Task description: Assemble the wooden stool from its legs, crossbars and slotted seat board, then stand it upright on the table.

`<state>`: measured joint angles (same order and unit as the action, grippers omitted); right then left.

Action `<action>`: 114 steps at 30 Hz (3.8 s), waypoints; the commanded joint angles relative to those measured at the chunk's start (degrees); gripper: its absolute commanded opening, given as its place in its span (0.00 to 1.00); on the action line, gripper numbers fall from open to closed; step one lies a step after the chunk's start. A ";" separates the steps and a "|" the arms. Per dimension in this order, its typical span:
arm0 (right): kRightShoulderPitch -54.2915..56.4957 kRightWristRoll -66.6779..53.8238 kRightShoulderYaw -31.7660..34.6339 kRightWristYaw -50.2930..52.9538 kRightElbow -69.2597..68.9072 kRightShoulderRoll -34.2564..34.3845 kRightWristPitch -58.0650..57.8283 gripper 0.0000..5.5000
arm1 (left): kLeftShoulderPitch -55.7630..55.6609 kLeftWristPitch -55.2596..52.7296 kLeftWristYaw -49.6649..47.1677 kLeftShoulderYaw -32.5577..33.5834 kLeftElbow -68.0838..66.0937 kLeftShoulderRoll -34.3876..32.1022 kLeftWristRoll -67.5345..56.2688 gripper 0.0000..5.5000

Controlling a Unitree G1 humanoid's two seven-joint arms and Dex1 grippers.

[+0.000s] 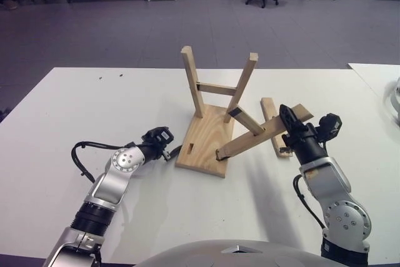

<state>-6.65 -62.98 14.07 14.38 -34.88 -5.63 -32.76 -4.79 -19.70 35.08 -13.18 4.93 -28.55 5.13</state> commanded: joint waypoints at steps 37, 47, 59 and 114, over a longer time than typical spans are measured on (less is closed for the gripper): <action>0.90 30.28 -18.86 -0.62 0.10 -13.62 -14.00 0.19 | -5.94 -37.59 -13.35 19.87 30.08 11.62 -26.14 0.76; 17.22 27.33 -12.65 -7.95 -4.87 -12.16 -8.19 0.32 | -5.32 -32.64 -16.27 19.55 28.66 12.21 -25.30 0.76; 24.86 28.08 -0.36 -15.93 19.64 -20.56 -5.73 0.75 | -9.68 -25.59 -16.06 19.36 23.07 11.54 -24.86 0.76; 36.77 47.88 -12.55 -45.62 13.88 -23.40 27.07 0.38 | -52.24 -21.90 -18.15 31.25 -1.24 24.46 -66.96 0.19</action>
<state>29.08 -14.47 1.33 -31.36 -19.68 -29.70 -5.41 -58.12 -41.52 17.03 18.64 3.02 -3.21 -62.19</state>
